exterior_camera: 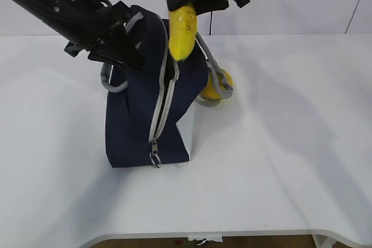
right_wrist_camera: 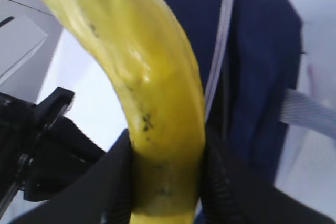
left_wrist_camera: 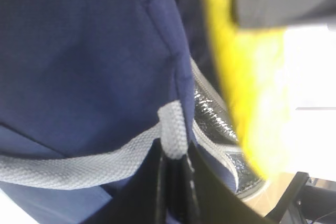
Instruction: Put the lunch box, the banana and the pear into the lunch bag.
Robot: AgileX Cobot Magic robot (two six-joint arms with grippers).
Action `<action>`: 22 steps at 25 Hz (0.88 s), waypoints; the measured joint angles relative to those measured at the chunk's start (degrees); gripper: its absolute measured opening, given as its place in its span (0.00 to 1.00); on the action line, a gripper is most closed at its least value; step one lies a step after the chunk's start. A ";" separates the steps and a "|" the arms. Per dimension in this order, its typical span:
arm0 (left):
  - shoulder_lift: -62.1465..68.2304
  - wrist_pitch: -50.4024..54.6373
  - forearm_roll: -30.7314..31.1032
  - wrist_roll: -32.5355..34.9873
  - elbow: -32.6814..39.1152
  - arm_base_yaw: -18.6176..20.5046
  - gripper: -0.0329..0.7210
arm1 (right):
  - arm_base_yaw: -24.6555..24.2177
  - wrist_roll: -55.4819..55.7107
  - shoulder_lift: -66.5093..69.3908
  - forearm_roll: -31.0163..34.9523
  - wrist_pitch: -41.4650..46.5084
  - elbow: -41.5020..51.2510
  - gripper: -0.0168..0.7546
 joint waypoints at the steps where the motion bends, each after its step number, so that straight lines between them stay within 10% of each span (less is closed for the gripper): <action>1: -0.11 -0.10 -0.12 0.00 0.00 0.15 0.05 | 0.00 0.00 0.47 1.57 0.00 0.00 0.36; 22: -2.01 -0.25 -2.43 -0.10 0.00 2.84 0.05 | 1.98 -0.41 7.92 -2.16 -0.69 0.00 0.48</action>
